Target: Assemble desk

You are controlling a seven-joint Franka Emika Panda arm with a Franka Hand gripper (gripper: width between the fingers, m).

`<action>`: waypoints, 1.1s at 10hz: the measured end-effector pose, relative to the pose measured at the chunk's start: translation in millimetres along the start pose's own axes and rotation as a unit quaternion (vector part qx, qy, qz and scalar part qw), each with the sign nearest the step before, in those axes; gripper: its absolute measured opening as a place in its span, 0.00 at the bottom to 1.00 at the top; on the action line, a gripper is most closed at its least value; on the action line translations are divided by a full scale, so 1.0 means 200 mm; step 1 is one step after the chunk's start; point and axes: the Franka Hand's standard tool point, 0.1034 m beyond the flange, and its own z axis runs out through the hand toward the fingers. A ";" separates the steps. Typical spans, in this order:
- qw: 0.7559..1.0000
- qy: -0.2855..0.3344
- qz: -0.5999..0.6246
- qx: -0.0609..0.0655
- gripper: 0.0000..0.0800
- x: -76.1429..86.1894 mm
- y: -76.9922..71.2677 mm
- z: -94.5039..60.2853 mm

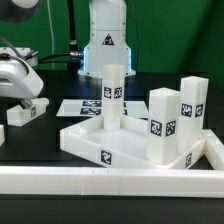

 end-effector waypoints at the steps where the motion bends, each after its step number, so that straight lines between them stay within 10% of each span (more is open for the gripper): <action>1: 1.000 -0.003 -0.002 -0.001 0.81 0.00 0.01 0.00; 11: 0.971 -0.237 0.009 -0.002 0.81 0.02 0.01 0.05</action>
Offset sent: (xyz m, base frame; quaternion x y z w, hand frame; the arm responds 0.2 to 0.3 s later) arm 0.0127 -0.0019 0.0021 0.0071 -0.0062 -0.0163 0.9998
